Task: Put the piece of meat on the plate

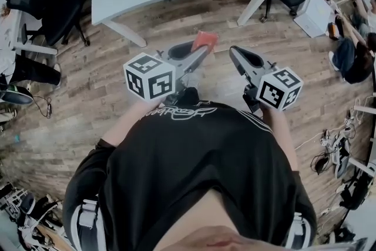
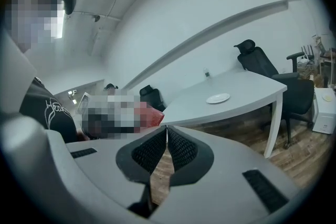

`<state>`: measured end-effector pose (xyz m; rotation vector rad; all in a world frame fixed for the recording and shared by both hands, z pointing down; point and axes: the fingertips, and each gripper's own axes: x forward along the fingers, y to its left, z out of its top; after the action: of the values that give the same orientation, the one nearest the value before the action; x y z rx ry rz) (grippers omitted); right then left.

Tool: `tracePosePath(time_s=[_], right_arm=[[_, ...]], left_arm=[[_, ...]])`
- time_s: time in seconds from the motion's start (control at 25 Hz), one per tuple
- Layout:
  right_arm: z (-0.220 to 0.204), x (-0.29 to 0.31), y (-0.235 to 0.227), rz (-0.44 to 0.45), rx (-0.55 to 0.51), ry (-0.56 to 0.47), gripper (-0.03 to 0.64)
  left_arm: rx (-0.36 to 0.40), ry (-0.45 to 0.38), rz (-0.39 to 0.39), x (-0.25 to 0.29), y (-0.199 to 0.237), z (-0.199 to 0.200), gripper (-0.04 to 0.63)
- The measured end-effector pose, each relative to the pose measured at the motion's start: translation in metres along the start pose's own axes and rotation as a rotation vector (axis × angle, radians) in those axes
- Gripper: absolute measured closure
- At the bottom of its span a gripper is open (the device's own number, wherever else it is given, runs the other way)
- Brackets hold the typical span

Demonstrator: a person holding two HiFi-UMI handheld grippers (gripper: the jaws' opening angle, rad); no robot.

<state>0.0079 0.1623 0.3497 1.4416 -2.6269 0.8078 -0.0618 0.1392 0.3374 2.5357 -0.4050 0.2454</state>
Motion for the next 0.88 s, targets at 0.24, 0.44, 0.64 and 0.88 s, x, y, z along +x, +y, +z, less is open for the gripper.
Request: tracePosePath(time_s=[0.24, 0.44, 0.64, 0.88], right_arm=[[0.033, 0.063, -0.037, -0.028, 0.029, 0.010, 0.603], [0.065, 0.109, -0.063, -0.056, 0.014, -0.002, 0.603], [0.083, 0.142, -0.079, -0.066, 0.004, 0.003, 0.603], [0.089, 0.163, -0.094, -0.080, 0.015, -0.024, 0.603]], left_arm=[[-0.031, 0.022, -0.001, 0.019, 0.066, 0.035, 0.503], [-0.040, 0.013, 0.003, 0.028, 0.117, 0.069, 0.503], [-0.039, 0.000, -0.004, 0.034, 0.150, 0.093, 0.503], [-0.029, 0.003, -0.022, 0.045, 0.174, 0.104, 0.503]])
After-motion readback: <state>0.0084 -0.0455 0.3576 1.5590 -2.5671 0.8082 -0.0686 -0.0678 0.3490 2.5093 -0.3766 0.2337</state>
